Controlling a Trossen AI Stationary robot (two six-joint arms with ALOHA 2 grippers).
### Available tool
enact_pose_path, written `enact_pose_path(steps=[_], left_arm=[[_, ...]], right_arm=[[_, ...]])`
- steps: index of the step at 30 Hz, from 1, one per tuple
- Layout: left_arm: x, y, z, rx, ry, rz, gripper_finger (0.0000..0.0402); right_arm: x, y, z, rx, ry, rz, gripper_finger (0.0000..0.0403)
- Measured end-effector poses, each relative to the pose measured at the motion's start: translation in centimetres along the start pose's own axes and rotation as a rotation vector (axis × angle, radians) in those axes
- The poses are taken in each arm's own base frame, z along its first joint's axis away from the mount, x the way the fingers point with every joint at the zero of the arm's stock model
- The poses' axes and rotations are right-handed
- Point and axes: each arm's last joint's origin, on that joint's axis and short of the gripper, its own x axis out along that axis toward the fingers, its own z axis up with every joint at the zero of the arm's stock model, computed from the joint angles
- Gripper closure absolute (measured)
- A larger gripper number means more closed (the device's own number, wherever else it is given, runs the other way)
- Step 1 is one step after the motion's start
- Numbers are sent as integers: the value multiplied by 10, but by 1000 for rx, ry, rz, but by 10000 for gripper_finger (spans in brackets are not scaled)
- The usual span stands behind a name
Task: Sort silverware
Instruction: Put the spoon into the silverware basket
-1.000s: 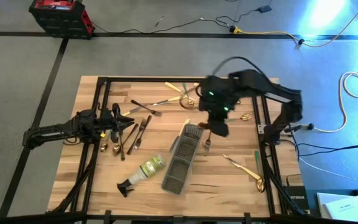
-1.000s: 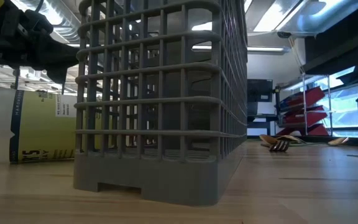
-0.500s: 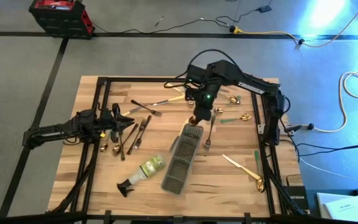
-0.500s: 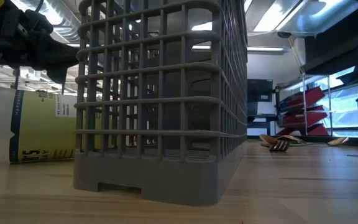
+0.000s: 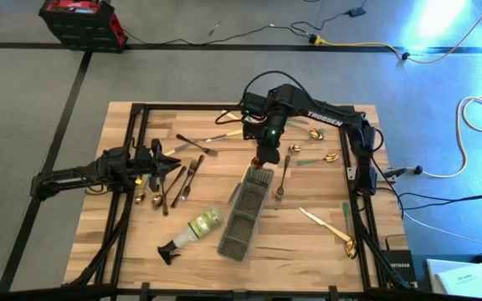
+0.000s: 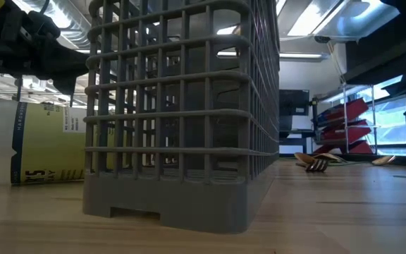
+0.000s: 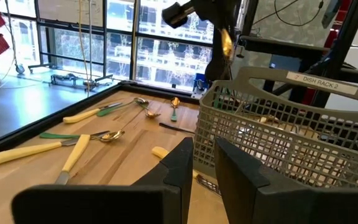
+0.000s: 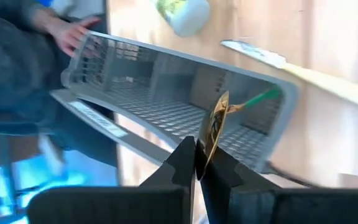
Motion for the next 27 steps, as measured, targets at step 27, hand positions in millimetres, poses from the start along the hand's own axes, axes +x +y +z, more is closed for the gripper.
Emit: enact_pose_path(steps=[27], left_arm=[[0, 0, 0, 0, 0, 0, 351]], right_arm=[[1, -6, -1, -431, 102, -278, 403]])
